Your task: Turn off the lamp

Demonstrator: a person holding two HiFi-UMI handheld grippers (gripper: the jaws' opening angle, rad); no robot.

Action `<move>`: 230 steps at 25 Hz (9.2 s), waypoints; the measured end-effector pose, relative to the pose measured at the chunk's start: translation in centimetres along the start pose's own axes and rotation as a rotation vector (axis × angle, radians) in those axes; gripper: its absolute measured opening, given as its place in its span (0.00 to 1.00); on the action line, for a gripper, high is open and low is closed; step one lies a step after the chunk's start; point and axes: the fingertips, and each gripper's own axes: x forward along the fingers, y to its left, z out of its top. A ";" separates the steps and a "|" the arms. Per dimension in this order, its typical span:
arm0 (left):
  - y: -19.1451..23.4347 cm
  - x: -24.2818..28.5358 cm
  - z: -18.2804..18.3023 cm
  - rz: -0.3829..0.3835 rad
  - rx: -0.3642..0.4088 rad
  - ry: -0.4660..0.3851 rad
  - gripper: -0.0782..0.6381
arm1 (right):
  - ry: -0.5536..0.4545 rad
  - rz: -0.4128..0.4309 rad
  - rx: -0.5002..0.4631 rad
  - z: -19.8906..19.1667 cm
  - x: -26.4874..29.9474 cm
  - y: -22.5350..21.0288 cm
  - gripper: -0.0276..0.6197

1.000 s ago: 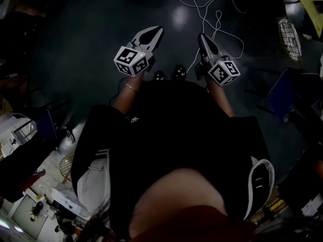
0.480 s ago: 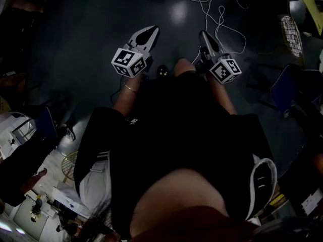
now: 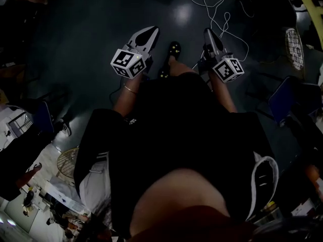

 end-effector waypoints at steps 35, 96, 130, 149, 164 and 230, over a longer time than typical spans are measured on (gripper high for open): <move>10.3 17.4 8.8 0.040 0.082 0.000 0.12 | -0.043 0.016 0.037 8.0 15.0 -12.0 0.04; 38.5 29.9 22.0 -0.251 0.106 0.102 0.12 | -0.149 -0.280 -0.055 9.4 44.9 -13.6 0.04; 42.6 46.7 17.6 -0.377 0.090 0.293 0.12 | 0.013 -0.433 -0.090 8.2 55.9 -29.5 0.07; 46.7 48.8 10.4 -0.398 0.052 0.353 0.12 | 0.126 -0.418 -0.179 4.5 61.5 -36.0 0.07; 45.5 51.0 9.0 -0.458 0.080 0.377 0.12 | 0.008 -0.232 0.070 7.8 60.8 -32.9 0.05; 35.5 52.5 11.2 -0.671 -0.142 0.277 0.13 | -0.101 -0.442 -0.116 3.0 55.8 -32.0 0.27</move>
